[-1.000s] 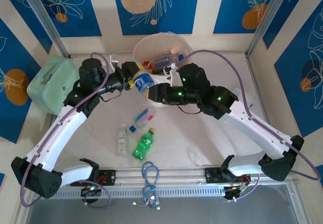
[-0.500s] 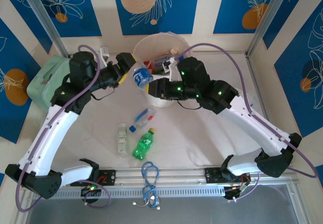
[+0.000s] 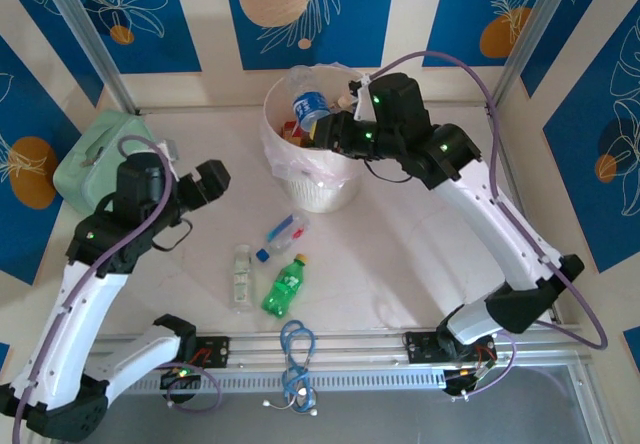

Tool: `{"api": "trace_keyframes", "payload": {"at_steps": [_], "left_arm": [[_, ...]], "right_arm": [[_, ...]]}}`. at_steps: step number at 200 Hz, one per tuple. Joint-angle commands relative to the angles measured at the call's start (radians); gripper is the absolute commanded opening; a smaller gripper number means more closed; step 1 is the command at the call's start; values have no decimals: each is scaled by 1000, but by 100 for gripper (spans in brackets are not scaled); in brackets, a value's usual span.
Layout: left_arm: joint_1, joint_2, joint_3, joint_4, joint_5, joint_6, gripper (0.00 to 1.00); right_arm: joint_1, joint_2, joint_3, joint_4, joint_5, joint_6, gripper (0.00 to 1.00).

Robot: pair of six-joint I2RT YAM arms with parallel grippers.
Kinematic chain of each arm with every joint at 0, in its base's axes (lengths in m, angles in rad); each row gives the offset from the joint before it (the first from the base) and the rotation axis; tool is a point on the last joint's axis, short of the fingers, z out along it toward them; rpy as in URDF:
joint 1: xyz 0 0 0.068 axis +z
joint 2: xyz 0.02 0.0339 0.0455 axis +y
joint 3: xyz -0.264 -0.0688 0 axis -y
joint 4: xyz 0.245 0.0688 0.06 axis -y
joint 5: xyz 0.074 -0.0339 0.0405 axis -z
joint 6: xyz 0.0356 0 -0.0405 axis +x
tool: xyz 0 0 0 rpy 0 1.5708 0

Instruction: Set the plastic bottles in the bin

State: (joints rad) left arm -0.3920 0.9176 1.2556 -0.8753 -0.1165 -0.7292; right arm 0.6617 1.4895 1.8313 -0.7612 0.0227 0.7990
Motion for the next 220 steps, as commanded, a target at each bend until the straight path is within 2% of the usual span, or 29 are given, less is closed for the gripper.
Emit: {"api": "trace_keyframes", "payload": {"at_steps": [1, 30, 93, 121, 143, 162, 220], "left_arm": [[7, 9, -88, -90, 25, 2, 92], [7, -1, -222, -70, 110, -42, 85], [-13, -20, -403, -44, 141, -81, 81], [-37, -16, -459, -27, 140, -105, 81], [-54, 2, -491, -27, 128, -120, 81], [-63, 12, -508, -28, 119, -131, 83], [-102, 44, -536, -12, 113, -159, 87]], "right_arm": [[-28, 45, 61, -42, 8, -32, 25], [-65, 138, 140, -77, -4, -46, 25], [-86, 322, 286, -149, -29, -75, 26], [-85, 373, 331, -166, -31, -75, 36], [-83, 389, 345, -168, -26, -72, 52], [-83, 393, 352, -170, -27, -72, 61], [-30, 339, 401, -223, 43, -106, 64]]}}
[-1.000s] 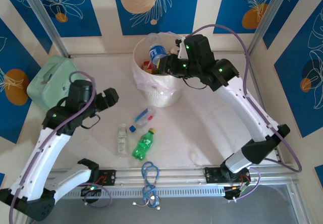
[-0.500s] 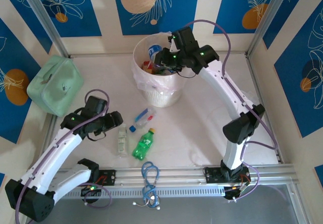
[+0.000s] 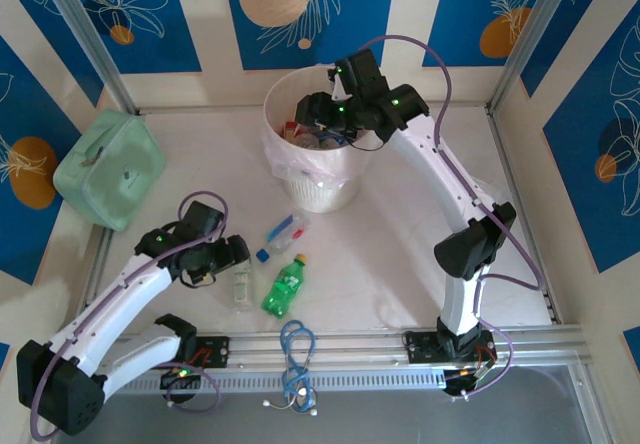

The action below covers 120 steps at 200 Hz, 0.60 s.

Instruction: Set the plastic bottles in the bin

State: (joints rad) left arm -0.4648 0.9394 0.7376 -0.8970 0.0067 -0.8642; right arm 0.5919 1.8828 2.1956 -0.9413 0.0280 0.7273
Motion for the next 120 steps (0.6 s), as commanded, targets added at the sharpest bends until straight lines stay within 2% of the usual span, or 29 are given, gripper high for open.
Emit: {"api": "trace_keyframes", "payload": {"at_steps": [1, 41, 72, 120], "left_arm": [[-31, 24, -17, 10, -11, -24, 87], [-73, 85, -38, 35, -30, -40, 86], [-97, 122, -40, 40, -37, -55, 83], [-181, 116, -42, -5, -56, -91, 87]], "right_arm": [[42, -57, 37, -43, 40, -36, 64], [127, -200, -58, -43, 151, -43, 64], [150, -377, -284, 38, 173, 14, 64], [145, -582, -547, 106, 188, 82, 68]]}}
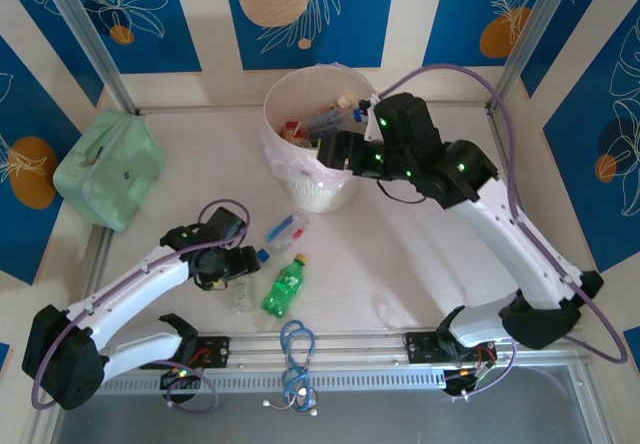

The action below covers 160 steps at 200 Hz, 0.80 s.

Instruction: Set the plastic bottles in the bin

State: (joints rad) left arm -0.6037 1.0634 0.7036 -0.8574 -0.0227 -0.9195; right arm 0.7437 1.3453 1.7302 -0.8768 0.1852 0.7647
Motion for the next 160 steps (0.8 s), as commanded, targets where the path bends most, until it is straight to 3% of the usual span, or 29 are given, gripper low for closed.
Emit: {"api": "trace_keyframes", "payload": {"at_steps": [1, 38, 111, 160], "left_arm": [[-44, -8, -9, -46, -26, -37, 87], [-79, 10, -42, -40, -27, -61, 88], [-79, 128, -62, 27, 17, -65, 83], [-80, 120, -44, 20, 8, -51, 64]], "right_arm": [[-8, -48, -85, 42, 32, 46, 68], [-29, -119, -189, 67, 16, 82, 68], [-66, -161, -225, 67, -8, 92, 68], [-71, -182, -245, 62, -6, 93, 67]]}}
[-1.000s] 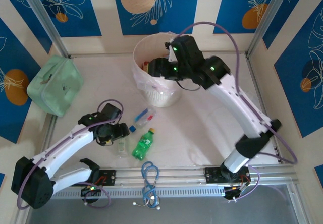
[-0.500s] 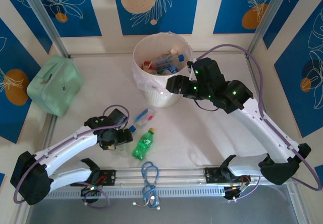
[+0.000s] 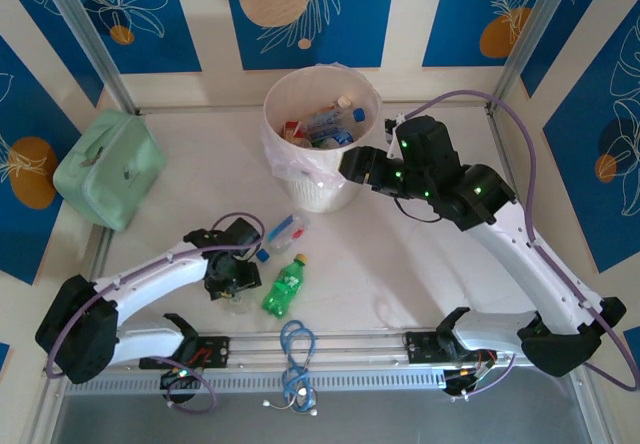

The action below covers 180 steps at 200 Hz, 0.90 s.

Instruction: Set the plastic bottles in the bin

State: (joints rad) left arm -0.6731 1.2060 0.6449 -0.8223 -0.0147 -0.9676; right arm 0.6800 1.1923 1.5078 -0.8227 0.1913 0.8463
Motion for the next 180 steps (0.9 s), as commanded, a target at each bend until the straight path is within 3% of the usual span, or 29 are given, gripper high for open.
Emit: {"api": "trace_keyframes", "payload": {"at_steps": [1, 50, 90, 112, 134, 159, 180], "left_arm": [[-11, -25, 16, -16, -1, -2, 64], [-11, -144, 100, -78, -91, 57, 61], [-11, -197, 291, -59, -35, 189, 60], [-10, -199, 425, -23, 55, 269, 60], [-11, -171, 543, 41, 230, 331, 59], [-11, -143, 616, 117, 415, 373, 57], [-11, -122, 649, 132, 490, 409, 57]], "right_arm": [[-7, -29, -23, 7, -12, 12, 67], [-13, -33, -39, 15, -29, 24, 65], [-3, -26, -45, 78, -114, 20, 65], [18, -8, -42, 130, -178, 13, 65], [38, 11, -33, 169, -219, 2, 67], [61, 34, -1, 183, -240, -18, 70], [70, 46, 17, 182, -231, -24, 71]]}}
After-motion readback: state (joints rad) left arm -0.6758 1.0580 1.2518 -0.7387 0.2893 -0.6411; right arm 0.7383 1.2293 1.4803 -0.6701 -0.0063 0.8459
